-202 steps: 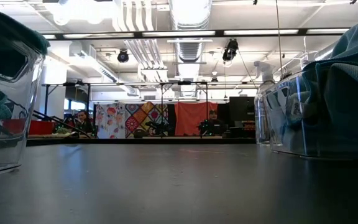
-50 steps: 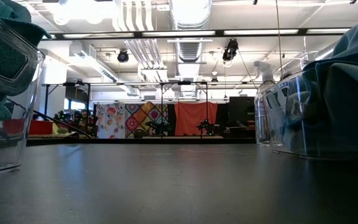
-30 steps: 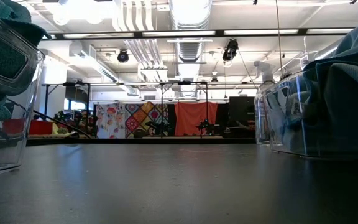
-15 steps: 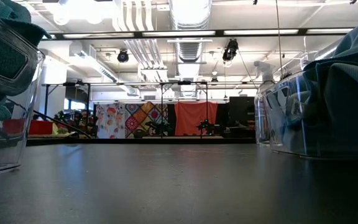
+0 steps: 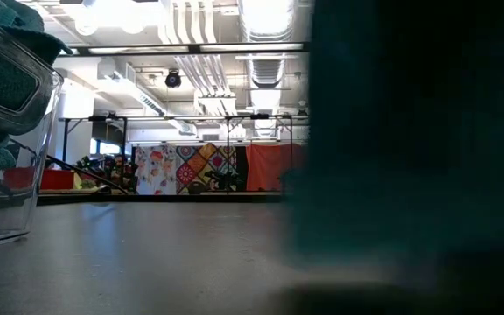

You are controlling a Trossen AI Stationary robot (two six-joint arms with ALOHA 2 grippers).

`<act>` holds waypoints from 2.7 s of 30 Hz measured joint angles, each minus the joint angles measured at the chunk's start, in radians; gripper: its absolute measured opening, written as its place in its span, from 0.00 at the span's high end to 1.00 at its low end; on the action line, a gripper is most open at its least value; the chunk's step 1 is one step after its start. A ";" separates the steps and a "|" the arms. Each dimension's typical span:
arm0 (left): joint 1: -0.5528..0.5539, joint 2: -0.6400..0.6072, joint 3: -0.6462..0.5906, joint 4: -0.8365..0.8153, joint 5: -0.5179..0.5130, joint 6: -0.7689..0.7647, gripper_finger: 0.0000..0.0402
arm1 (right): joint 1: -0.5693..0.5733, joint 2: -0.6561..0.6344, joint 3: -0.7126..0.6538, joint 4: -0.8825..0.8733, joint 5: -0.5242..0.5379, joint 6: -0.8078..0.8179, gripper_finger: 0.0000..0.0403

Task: Sort microfiber towel by color & place in baskets
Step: Put the blue microfiber towel into the left transparent bin

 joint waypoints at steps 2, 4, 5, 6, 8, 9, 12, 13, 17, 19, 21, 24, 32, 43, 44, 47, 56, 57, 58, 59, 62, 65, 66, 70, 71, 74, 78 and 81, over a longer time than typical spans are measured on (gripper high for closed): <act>0.000 0.000 0.000 0.007 0.000 0.000 0.68 | -0.004 0.000 0.040 0.000 0.103 -0.004 0.98; 0.000 0.000 0.000 0.012 0.000 0.000 0.68 | -0.009 0.000 0.074 0.000 0.175 -0.003 0.98; 0.000 0.000 0.000 0.017 0.000 0.000 0.68 | -0.014 0.000 0.089 -0.001 0.198 -0.004 0.98; 0.000 0.000 0.000 0.021 0.000 0.000 0.68 | -0.020 0.000 0.103 0.000 0.210 -0.007 0.98; 0.000 0.000 0.000 0.024 0.000 0.000 0.68 | -0.033 0.000 0.128 0.000 0.228 -0.024 0.98; 0.000 0.000 0.000 0.024 0.000 0.000 0.68 | -0.041 0.000 0.137 0.000 0.232 -0.034 0.98; 0.001 0.000 0.000 0.032 0.000 0.000 0.68 | -0.070 0.001 0.161 0.001 0.232 -0.075 0.98; 0.001 0.000 0.000 0.036 -0.001 0.000 0.68 | -0.081 0.002 0.170 0.001 0.232 -0.094 0.98; 0.001 0.000 0.000 0.053 -0.002 0.000 0.68 | -0.129 0.002 0.190 0.033 0.232 -0.185 0.98; 0.001 0.000 0.000 0.070 -0.003 0.001 0.68 | -0.152 0.002 0.200 0.043 0.230 -0.232 0.98; 0.001 0.000 0.000 0.088 -0.003 0.006 0.68 | -0.173 0.003 0.209 0.065 0.228 -0.278 0.98; 0.001 0.000 0.000 0.136 -0.004 0.053 0.68 | -0.201 0.003 0.218 0.107 0.220 -0.341 0.98; 0.014 0.000 0.000 0.267 -0.030 0.166 0.68 | -0.257 0.003 0.218 0.299 0.091 -0.503 0.98; 0.060 0.015 -0.001 0.297 -0.027 0.180 0.68 | -0.293 0.003 0.218 0.495 -0.014 -0.680 0.98; 0.066 0.016 -0.002 0.306 -0.026 0.185 0.68 | -0.296 0.003 0.218 0.510 -0.024 -0.690 0.98; 0.075 0.023 -0.002 0.341 -0.026 0.218 0.68 | -0.305 0.007 0.218 0.553 -0.037 -0.720 0.98; 0.096 0.067 0.000 0.392 0.003 0.262 0.68 | -0.321 0.009 0.217 0.571 -0.044 -0.752 0.98; 0.099 0.069 0.000 0.392 0.002 0.262 0.68 | -0.321 0.009 0.217 0.571 -0.044 -0.757 0.98; 0.101 0.071 0.000 0.393 0.001 0.262 0.68 | -0.321 0.009 0.217 0.571 -0.046 -0.761 0.98; 0.102 0.072 0.000 0.393 0.001 0.263 0.68 | -0.321 0.009 0.217 0.571 -0.055 -0.762 0.98; 0.103 0.072 0.000 0.393 0.001 0.262 0.70 | -0.321 0.009 0.217 0.572 -0.082 -0.760 0.98; 0.103 0.072 0.000 0.394 0.001 0.259 0.77 | -0.321 0.009 0.217 0.571 -0.088 -0.760 0.98; 0.103 0.072 0.000 0.394 0.001 0.258 0.81 | -0.321 0.009 0.217 0.569 -0.088 -0.760 0.98; 0.103 0.072 0.000 0.394 0.001 0.251 0.97 | -0.321 0.009 0.217 0.563 -0.088 -0.759 0.98; 0.102 0.072 0.000 0.394 0.002 0.249 0.98 | -0.321 0.009 0.217 0.563 -0.088 -0.758 0.98; 0.102 0.072 0.000 0.394 0.011 0.251 0.98 | -0.320 0.009 0.217 0.558 -0.090 -0.756 0.98; 0.102 0.072 0.000 0.393 0.027 0.251 0.99 | -0.320 0.009 0.217 0.514 -0.091 -0.715 0.97; 0.101 0.072 0.000 0.393 0.028 0.251 1.00 | -0.320 0.009 0.217 0.454 -0.097 -0.694 0.94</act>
